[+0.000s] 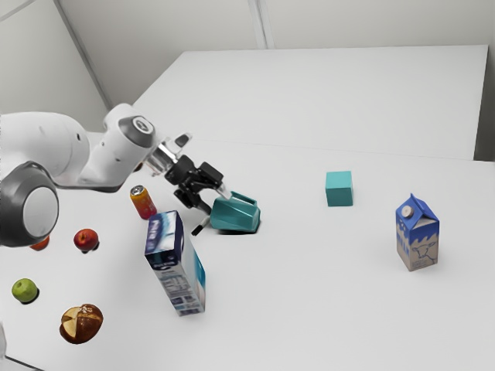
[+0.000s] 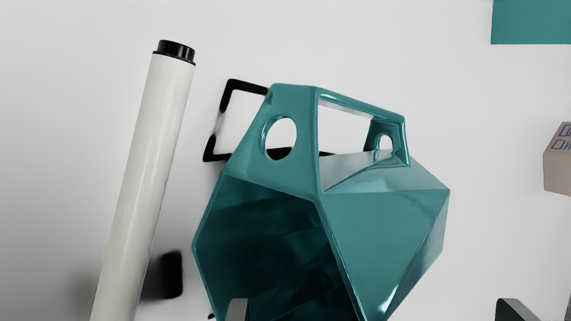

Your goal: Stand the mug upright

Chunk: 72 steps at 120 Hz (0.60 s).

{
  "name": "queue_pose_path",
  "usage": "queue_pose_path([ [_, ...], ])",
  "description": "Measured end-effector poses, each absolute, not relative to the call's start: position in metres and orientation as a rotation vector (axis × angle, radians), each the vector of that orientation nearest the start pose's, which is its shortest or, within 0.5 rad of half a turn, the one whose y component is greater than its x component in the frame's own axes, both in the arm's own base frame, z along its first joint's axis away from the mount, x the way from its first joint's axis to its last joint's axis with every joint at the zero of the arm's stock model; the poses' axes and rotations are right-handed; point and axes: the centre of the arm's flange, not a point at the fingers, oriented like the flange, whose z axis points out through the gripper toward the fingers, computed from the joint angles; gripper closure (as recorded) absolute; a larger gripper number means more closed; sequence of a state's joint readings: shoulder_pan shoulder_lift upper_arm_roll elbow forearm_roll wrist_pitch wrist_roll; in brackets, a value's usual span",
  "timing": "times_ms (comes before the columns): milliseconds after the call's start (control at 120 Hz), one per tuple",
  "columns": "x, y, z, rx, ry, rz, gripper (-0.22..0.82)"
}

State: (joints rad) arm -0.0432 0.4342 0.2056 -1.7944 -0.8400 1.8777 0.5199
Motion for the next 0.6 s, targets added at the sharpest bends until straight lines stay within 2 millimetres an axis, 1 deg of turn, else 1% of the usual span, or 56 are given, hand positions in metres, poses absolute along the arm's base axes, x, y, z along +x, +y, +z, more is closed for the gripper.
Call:
queue_pose_path([
  [150,0.635,0.034,0.299,2.368,0.025,-0.068,0.0],
  [267,0.637,0.029,0.297,2.329,0.01,-0.054,0.0],
  [333,0.636,0.027,0.293,2.311,0.006,-0.052,0.03],
  [458,0.635,0.026,0.29,2.292,-0.007,-0.046,0.18],
  [600,0.635,0.025,0.289,2.278,-0.022,-0.034,0.46],
])
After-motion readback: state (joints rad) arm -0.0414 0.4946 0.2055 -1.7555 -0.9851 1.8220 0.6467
